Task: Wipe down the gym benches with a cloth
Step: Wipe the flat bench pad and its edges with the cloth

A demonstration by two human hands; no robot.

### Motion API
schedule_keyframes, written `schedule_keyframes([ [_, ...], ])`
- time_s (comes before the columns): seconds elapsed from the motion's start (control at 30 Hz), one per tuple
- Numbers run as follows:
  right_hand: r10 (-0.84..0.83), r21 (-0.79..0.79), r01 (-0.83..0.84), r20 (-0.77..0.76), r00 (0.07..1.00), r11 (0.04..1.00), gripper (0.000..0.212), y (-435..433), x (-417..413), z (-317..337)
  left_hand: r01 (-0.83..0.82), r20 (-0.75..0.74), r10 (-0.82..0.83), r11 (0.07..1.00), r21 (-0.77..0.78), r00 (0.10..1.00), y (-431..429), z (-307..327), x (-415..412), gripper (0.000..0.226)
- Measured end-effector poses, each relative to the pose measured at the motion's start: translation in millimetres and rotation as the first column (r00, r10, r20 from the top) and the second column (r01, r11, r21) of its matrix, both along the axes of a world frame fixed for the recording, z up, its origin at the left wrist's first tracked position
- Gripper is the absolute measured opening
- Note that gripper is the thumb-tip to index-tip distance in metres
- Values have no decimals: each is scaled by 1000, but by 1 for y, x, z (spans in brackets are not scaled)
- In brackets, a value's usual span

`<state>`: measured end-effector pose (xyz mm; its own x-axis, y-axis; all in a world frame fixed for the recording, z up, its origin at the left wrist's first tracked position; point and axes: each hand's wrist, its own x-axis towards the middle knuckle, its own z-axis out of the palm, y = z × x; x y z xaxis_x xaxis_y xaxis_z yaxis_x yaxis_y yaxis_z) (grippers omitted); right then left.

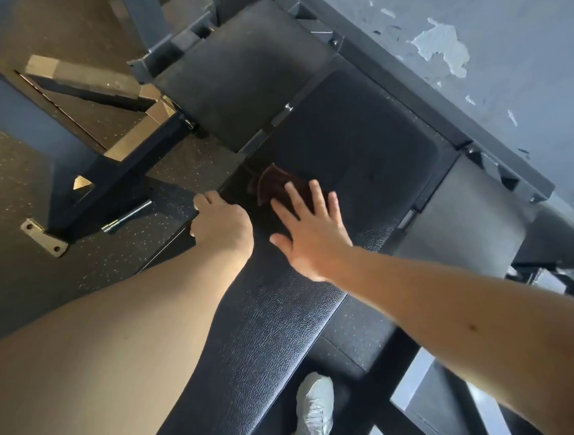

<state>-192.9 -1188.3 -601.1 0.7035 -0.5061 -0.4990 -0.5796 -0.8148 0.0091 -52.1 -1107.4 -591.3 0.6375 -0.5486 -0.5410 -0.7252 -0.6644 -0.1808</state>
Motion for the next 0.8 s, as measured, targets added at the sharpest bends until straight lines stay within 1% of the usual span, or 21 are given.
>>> schedule_keyframes([
  [0.1, -188, -81, 185, -29, 982, 979, 73, -64, 10, 1, 18, -8, -18, 1000, -5, 1000, 3, 1, 0, 50],
  [0.17, -312, -61, 310, -19, 950, 949, 75, -89, 15, 3, 34, -4, -34, 999, -12, 999, 5, 3, 0, 48],
  [0.23, -361, -19, 361, 21, 932, 932, 75, -83, 17, -2, 33, -8, -34, 999, -30, 999, 7, 3, 2, 49],
  [0.3, -343, -19, 346, 81, 936, 938, 77, -53, 12, -8, 21, -14, -22, 999, -43, 1000, 8, 3, 2, 55],
  [0.4, -275, -27, 280, 135, 952, 959, 79, 6, -7, -10, -48, -38, 46, 996, -72, 998, 10, 1, -4, 80],
  [0.43, -253, -15, 257, 139, 958, 966, 79, 24, -15, -9, -77, -47, 73, 992, -96, 996, 11, 1, -6, 86],
  [0.47, -223, -1, 226, 137, 965, 974, 78, 38, -23, -8, -82, -53, 76, 988, -129, 996, 11, 1, -9, 85],
  [0.53, -147, 7, 147, 111, 983, 989, 76, 57, -39, -7, -22, -52, 12, 980, -197, 999, 14, 3, -13, 71],
  [0.63, -77, -21, 80, 115, 990, 997, 71, 29, -54, -12, 85, -44, -99, 964, -250, 994, 10, 9, -23, 55],
  [0.67, -92, -43, 98, 111, 989, 994, 69, 9, -55, -13, 99, -54, -116, 961, -257, 992, 6, 12, -28, 53],
  [0.73, -191, -91, 200, 98, 977, 975, 68, -34, -52, -15, 117, -83, -145, 954, -277, 986, -1, 15, -37, 57],
  [0.8, -337, -76, 343, 82, 938, 936, 68, -67, -48, -13, 114, -130, -153, 957, -268, 980, -10, 17, -47, 71],
])
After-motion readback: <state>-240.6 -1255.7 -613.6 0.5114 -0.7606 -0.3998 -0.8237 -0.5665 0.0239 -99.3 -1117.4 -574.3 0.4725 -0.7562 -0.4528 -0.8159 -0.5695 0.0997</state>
